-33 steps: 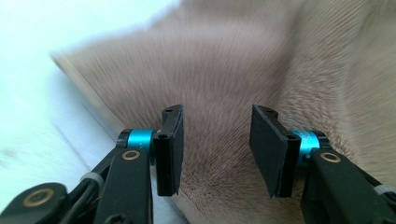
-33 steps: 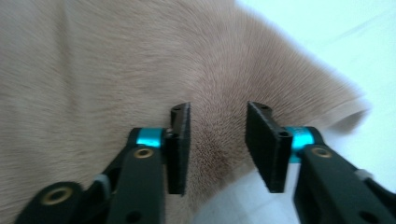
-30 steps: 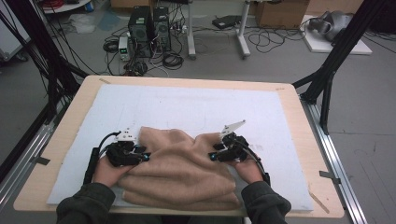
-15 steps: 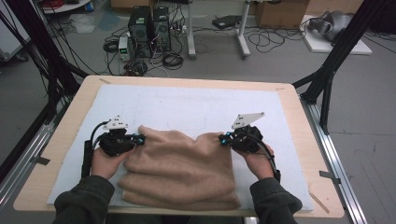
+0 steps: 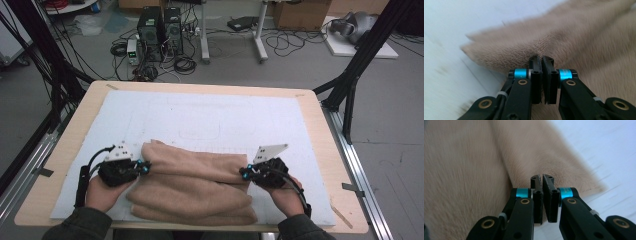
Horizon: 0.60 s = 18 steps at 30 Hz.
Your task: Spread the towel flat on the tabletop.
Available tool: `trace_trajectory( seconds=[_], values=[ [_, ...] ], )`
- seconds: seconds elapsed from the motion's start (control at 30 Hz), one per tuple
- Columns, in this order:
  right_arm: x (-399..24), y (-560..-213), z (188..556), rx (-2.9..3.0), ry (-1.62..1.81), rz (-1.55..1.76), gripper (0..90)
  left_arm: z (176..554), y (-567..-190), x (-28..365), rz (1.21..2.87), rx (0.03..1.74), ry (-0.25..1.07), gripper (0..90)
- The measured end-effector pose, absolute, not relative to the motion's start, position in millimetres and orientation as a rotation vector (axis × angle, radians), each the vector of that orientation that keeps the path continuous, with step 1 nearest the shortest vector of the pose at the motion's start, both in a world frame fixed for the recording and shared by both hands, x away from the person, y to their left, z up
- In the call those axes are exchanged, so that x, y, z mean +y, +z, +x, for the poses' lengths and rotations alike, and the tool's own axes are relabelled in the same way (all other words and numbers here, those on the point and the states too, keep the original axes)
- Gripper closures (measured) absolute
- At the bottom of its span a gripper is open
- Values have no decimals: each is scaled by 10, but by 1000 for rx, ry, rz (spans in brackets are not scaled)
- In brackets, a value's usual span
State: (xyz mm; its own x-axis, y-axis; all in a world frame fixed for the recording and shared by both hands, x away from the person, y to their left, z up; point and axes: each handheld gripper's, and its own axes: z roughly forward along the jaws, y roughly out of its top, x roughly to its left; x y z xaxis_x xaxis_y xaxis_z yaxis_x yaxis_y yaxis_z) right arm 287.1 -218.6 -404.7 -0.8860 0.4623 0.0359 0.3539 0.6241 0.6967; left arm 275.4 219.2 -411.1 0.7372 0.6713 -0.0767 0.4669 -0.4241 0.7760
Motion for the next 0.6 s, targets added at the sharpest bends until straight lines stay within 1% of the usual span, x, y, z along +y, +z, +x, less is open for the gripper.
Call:
trace_trajectory(
  seconds=[0.03,0.1,0.17,0.2,0.23,0.27,0.3,0.33,0.37,0.4,0.43,0.47,0.5,0.53,0.57,0.6],
  values=[
    [-2177,-4157,2858,2725,1118,696,870,2723,-4221,2205,2102,872,261,857],
    [-2161,-4267,2865,2766,1139,719,859,2705,-4321,2229,2091,886,213,849],
    [-2149,-4271,2886,2777,1151,726,813,2730,-4316,2265,2054,896,182,808],
    [-2152,-4230,2900,2761,1160,717,770,2748,-4280,2275,2037,903,184,766],
    [-2165,-4156,2921,2729,1181,722,737,2777,-4217,2284,2028,902,200,689],
    [-2182,-4090,2945,2709,1212,724,718,2804,-4157,2290,2020,898,210,645],
    [-2197,-4031,2974,2684,1228,724,681,2834,-4095,2291,2013,884,219,632],
    [-2197,-4031,2974,2684,1228,724,681,2866,-4037,2295,2012,870,243,632],
    [-2205,-3965,3053,2656,1223,749,635,2905,-3989,2288,2008,868,261,570],
    [-2205,-3965,3053,2656,1223,749,635,2947,-3955,2285,2003,875,277,570],
    [-2199,-3963,3096,2648,1210,750,608,2991,-3937,2278,2005,879,292,538],
    [-2170,-4013,3167,2646,1190,768,573,3025,-3936,2272,2006,883,297,534],
    [-2170,-4013,3167,2646,1190,768,573,3081,-3947,2259,2015,896,290,534],
    [-2114,-4132,3233,2668,1164,785,535,3118,-3972,2239,2027,900,289,530],
    [-2114,-4132,3233,2668,1164,785,535,3147,-4008,2215,2058,913,300,530],
    [-2058,-4246,3254,2698,1116,791,539,3177,-4054,2193,2100,927,298,524]
  ],
)
